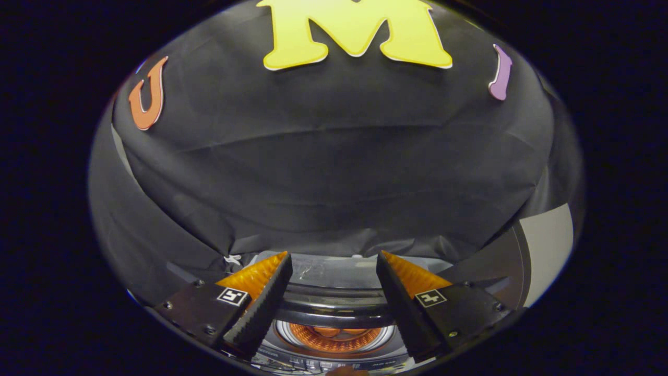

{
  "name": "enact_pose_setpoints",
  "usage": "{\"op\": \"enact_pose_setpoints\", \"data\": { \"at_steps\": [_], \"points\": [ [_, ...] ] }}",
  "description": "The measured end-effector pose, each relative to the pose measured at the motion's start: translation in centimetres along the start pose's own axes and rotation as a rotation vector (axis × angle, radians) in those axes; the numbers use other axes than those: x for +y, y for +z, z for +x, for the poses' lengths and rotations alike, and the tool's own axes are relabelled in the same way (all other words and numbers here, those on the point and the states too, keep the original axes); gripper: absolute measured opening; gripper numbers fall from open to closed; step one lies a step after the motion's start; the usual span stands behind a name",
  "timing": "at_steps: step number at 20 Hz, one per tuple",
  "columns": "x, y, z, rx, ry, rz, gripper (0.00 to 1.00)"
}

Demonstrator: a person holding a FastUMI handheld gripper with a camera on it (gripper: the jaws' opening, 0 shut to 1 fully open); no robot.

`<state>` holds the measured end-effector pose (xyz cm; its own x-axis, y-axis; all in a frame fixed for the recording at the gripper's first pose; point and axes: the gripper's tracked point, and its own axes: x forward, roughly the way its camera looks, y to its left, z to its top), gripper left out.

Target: Put the clothes into the washing machine and then close the washing machine lid.

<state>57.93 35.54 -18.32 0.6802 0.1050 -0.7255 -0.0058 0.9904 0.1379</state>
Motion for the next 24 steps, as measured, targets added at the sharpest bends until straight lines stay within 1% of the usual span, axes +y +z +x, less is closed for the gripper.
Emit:
{"op": "enact_pose_setpoints", "data": {
  "at_steps": [24],
  "points": [
    [0.1, -5.8, -2.2, 0.064, 0.004, 0.007, 1.0]
  ]
}}
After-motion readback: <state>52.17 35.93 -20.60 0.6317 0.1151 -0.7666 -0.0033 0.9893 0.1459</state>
